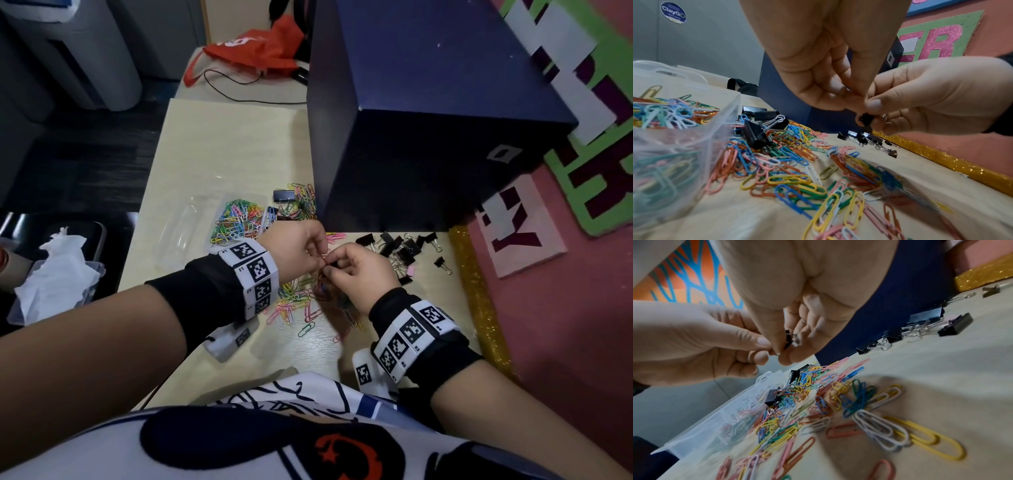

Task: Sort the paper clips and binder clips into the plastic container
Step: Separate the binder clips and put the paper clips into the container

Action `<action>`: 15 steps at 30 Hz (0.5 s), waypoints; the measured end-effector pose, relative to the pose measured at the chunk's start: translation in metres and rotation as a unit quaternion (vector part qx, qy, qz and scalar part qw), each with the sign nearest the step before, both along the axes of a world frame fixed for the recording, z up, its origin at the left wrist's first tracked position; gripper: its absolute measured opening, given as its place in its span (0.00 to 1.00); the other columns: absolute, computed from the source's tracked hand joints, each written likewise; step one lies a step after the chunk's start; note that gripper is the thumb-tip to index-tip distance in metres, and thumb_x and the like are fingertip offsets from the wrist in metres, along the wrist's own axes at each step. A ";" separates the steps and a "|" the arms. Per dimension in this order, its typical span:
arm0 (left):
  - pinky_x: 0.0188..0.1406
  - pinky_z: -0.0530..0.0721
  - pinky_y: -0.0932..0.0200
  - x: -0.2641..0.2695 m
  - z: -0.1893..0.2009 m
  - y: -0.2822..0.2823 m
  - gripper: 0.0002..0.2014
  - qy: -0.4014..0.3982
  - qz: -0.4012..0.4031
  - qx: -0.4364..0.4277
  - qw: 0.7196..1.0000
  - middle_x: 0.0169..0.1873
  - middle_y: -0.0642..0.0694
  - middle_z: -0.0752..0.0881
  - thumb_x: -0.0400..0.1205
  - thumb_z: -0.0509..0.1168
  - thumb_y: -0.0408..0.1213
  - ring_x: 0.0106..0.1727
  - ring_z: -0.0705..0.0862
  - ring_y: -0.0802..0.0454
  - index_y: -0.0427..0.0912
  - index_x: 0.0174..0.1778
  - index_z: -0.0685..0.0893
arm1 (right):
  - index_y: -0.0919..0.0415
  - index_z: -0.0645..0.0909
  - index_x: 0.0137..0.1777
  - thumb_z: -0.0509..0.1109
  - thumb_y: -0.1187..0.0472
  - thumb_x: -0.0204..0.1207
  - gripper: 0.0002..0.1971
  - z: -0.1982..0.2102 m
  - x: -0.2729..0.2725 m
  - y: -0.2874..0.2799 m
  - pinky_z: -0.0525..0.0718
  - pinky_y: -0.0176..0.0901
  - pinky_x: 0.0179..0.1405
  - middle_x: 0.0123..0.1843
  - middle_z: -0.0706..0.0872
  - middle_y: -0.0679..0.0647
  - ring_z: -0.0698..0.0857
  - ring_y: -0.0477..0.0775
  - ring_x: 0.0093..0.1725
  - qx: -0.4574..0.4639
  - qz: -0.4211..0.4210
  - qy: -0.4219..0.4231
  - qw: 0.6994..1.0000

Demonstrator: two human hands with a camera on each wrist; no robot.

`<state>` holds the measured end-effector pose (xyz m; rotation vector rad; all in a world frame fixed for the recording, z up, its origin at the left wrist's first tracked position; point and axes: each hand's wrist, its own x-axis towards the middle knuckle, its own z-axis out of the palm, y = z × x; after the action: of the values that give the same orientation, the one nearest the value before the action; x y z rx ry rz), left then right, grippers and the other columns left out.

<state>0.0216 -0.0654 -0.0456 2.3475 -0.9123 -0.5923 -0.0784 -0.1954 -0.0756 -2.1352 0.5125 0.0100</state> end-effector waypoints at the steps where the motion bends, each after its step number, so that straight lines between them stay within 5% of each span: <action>1: 0.38 0.78 0.65 0.000 0.000 0.000 0.10 -0.001 0.000 0.003 1.000 0.28 0.59 0.84 0.74 0.70 0.33 0.30 0.78 0.70 0.54 0.40 0.78 | 0.47 0.83 0.45 0.75 0.60 0.74 0.06 0.001 -0.001 -0.001 0.83 0.36 0.44 0.38 0.82 0.42 0.82 0.43 0.37 -0.005 0.000 0.000 1.000; 5: 0.46 0.85 0.57 0.003 0.000 0.004 0.09 -0.008 -0.011 0.054 0.998 0.36 0.52 0.88 0.76 0.63 0.32 0.41 0.86 0.54 0.51 0.47 0.80 | 0.49 0.84 0.53 0.70 0.55 0.78 0.06 0.004 0.000 -0.012 0.84 0.40 0.46 0.42 0.85 0.45 0.85 0.47 0.41 -0.087 -0.021 0.022 0.996; 10: 0.41 0.78 0.58 0.002 -0.002 0.017 0.08 -0.044 -0.089 0.271 0.957 0.44 0.49 0.82 0.81 0.61 0.37 0.46 0.81 0.49 0.47 0.55 0.80 | 0.52 0.85 0.58 0.63 0.59 0.82 0.11 -0.003 0.004 -0.044 0.75 0.34 0.46 0.56 0.85 0.54 0.82 0.50 0.48 -0.178 -0.119 0.029 0.976; 15: 0.52 0.85 0.50 -0.009 -0.011 0.027 0.15 -0.090 -0.088 0.314 0.941 0.57 0.40 0.76 0.82 0.59 0.36 0.56 0.82 0.42 0.39 0.65 0.74 | 0.54 0.80 0.68 0.61 0.60 0.82 0.17 0.001 0.004 -0.043 0.71 0.44 0.68 0.72 0.73 0.53 0.70 0.57 0.71 -0.271 -0.075 0.069 0.957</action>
<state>0.0125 -0.0383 -0.0566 2.9455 -1.1528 -0.8503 -0.0745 -0.2382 -0.0744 -2.6352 0.8347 -0.0770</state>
